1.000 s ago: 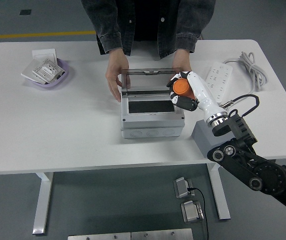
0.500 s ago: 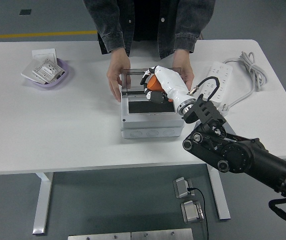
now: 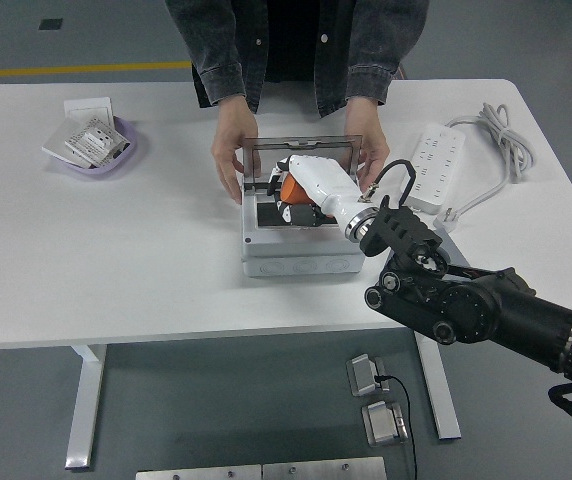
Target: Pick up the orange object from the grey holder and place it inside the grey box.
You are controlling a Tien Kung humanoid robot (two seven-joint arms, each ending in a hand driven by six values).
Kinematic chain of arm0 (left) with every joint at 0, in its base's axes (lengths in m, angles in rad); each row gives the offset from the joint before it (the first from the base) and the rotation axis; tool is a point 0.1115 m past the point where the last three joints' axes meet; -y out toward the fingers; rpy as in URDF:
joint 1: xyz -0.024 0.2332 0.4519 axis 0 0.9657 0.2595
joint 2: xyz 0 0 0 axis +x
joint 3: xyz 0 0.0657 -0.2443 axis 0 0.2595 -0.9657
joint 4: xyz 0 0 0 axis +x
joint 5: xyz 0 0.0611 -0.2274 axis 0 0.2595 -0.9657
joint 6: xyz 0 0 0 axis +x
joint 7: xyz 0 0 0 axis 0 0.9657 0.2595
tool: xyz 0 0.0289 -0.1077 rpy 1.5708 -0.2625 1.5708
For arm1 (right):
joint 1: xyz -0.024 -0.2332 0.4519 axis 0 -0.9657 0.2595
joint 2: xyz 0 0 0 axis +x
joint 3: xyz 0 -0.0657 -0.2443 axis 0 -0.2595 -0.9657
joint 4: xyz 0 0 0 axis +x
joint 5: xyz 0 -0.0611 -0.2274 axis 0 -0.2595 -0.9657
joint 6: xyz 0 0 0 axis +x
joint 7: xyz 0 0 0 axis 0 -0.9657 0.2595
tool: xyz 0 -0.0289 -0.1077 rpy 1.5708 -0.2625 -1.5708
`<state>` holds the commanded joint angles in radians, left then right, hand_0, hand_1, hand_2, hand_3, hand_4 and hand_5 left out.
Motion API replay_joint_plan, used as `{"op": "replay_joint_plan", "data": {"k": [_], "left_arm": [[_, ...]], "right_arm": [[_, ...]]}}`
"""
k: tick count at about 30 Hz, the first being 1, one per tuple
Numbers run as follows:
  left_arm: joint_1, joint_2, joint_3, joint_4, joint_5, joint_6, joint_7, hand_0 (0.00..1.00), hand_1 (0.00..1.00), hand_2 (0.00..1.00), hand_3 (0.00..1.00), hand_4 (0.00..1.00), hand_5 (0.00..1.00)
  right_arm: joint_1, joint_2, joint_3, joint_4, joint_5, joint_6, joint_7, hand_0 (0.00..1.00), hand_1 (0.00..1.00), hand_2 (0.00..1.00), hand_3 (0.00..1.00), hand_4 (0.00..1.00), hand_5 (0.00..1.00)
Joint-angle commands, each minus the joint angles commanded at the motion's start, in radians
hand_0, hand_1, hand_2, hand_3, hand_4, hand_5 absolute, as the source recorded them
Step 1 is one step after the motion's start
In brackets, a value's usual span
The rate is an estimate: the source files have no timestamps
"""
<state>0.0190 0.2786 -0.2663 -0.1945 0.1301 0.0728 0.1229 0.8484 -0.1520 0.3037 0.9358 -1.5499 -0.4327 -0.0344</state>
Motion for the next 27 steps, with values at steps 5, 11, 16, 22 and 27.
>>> {"op": "replay_joint_plan", "data": {"k": [5, 11, 16, 22, 27], "left_arm": [[-0.004, 0.002, -0.004, -0.002, 0.006, 0.0, 0.0, 0.615, 0.66, 0.614, 0.616, 0.687, 0.215], [-0.006, -0.001, -0.007, -0.004, 0.011, -0.001, 0.0, 0.615, 0.66, 0.612, 0.613, 0.681, 0.211], [-0.008, -0.001, -0.013, -0.006, 0.019, -0.001, 0.001, 0.615, 0.659, 0.611, 0.612, 0.675, 0.206], [-0.012, -0.001, -0.012, -0.007, 0.022, -0.002, 0.001, 0.614, 0.659, 0.611, 0.612, 0.673, 0.206], [-0.014, -0.002, -0.01, -0.008, 0.022, -0.001, 0.001, 0.614, 0.658, 0.61, 0.611, 0.67, 0.207]], "right_arm": [[0.021, -0.008, -0.031, -0.015, 0.008, 0.027, 0.019, 0.002, 0.054, 0.239, 0.235, 0.002, 0.002], [0.026, -0.016, -0.017, -0.026, -0.013, 0.095, 0.031, 0.002, 0.074, 0.248, 0.247, 0.002, 0.002], [0.028, -0.021, 0.003, -0.032, -0.033, 0.125, 0.037, 0.017, 0.141, 0.346, 0.378, 0.135, 0.063], [0.031, -0.02, 0.008, -0.032, -0.041, 0.129, 0.041, 0.286, 0.371, 0.524, 0.629, 0.718, 0.321], [0.031, -0.019, -0.004, -0.033, -0.044, 0.129, 0.039, 0.667, 0.585, 0.581, 0.644, 0.947, 0.644]]}}
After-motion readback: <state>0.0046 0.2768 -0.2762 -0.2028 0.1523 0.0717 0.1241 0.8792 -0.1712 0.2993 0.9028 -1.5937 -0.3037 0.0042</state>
